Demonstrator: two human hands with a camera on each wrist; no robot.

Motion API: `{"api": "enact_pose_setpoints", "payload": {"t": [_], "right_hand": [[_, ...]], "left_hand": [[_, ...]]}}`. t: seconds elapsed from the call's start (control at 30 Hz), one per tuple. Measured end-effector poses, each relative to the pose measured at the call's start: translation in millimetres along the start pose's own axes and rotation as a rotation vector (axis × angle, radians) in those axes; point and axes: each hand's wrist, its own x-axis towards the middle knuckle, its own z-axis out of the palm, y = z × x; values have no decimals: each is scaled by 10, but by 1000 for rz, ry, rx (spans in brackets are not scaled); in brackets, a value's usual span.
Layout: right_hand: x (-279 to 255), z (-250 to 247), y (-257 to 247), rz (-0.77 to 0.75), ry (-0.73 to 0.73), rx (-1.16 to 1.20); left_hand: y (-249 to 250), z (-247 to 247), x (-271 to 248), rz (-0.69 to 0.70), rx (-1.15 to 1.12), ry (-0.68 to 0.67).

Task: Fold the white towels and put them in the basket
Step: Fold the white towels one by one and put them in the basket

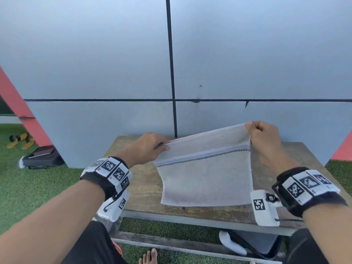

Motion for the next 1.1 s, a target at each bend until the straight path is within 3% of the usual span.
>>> {"api": "enact_pose_setpoints", "payload": {"t": [0.2,0.53,0.67,0.83,0.9,1.0,1.1], "right_hand": [[75,-110,-159,5,-39,-28],[210,-159,-283,1,-159,-177],[352,-130,-401,33,-178,-241],[618,-83,-503,88,-194,-171],[728,-53,-544,76,-185,-108],[850,-8,-606,13,-113,-31],[872,8,-603,-101,-49,40]], "left_hand": [[-102,-283,-79,-35,-67,109],[-209,-516,18,-45,-122,162],[-189,-593,197,-123,-128,101],[-234,-668,470,-214,23,-16],[-235,-706,590,-259,2,29],[-231,-786,782,-306,-29,201],[-275,-787,836,-241,-5,380]]}}
